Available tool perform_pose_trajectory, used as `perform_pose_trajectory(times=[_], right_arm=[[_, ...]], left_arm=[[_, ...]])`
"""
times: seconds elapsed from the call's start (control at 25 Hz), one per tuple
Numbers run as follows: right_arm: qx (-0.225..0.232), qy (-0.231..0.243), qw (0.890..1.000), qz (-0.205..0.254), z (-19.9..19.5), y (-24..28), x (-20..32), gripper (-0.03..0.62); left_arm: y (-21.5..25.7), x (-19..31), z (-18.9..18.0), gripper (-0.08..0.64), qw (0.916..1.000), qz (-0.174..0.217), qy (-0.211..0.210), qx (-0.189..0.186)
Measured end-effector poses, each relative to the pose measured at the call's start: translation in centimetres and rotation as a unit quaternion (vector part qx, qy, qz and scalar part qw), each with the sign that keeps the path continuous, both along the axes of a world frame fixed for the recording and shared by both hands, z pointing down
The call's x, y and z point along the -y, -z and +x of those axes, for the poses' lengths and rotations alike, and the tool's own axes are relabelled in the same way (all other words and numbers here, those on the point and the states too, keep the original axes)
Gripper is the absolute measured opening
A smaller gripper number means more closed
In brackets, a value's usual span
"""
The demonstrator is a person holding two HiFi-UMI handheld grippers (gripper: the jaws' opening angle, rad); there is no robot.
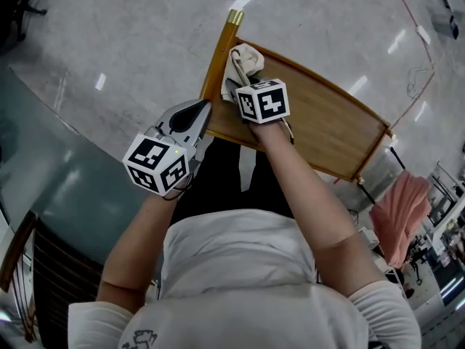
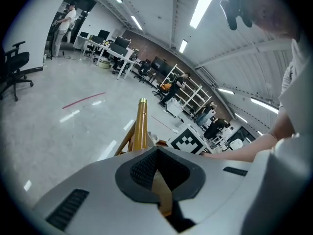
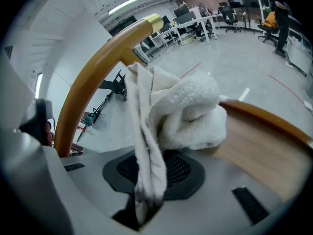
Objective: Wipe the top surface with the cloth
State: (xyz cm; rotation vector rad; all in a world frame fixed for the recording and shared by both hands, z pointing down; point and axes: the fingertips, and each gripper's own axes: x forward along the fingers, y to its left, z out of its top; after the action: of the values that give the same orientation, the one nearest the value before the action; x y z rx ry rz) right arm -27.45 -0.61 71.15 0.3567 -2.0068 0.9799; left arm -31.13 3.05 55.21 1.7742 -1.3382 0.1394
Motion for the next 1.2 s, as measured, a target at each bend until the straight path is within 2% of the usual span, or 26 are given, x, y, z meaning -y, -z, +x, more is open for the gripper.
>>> perform_pose_trajectory(times=[0.2, 0.4, 0.68, 0.84, 1.2], right_arm=[[-0.005, 0.027, 0.999, -0.023, 0.8, -0.7, -6.0, 0.094], [-0.006, 0.062, 0.997, -0.046, 1.9, -1.1, -12.4, 0.094], [-0.01, 0.064, 0.997, -0.032, 4.6, -1.4, -12.8, 0.094], [-0.021, 0.04, 0.998, -0.036, 9.8, -1.7, -11.7, 0.094], [-0.074, -0.037, 0.996, -0.028, 25.6, -1.4, -9.2, 0.094]], left_arm=[[0.3, -0.1, 1.1, 0.006, 0.9997, 0.011, -0.018, -0.013], [0.7, -0.5, 2.0, 0.006, 0.9998, 0.01, -0.019, -0.005], [0.5, -1.2, 4.3, 0.006, 0.9994, 0.005, -0.032, 0.008], [0.8, 0.0, 7.3, 0.006, 0.9986, 0.013, -0.051, 0.009], [1.9, 3.1, 17.7, 0.006, 0.9925, 0.019, -0.121, 0.006]])
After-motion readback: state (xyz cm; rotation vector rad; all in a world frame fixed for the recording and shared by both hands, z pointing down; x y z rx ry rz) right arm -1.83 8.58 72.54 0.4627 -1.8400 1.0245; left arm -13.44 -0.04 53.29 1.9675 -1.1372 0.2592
